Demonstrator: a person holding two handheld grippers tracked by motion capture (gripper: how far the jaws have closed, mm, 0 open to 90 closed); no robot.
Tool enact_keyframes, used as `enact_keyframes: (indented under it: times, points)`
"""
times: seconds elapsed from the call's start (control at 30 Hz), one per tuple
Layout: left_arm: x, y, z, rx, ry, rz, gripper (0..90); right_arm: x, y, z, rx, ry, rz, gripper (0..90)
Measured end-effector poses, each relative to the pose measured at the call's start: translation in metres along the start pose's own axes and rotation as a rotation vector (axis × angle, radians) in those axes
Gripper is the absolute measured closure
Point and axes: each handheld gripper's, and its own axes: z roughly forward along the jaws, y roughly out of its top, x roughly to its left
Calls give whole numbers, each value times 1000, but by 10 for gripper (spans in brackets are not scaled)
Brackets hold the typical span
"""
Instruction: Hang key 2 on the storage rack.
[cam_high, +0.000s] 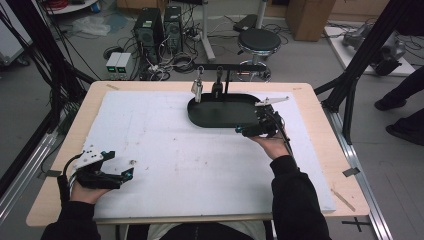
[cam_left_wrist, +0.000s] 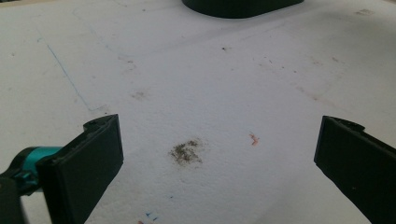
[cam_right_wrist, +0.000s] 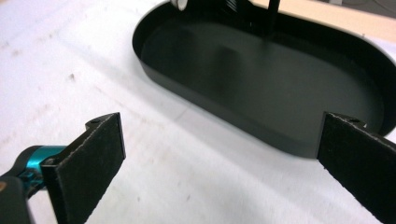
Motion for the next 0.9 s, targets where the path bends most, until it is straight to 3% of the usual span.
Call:
enact_keyframes:
  times: [0.9]
  points:
    - [-1, -1, 2, 30, -11, 2, 17, 8, -71, -23, -18, 54, 11, 9]
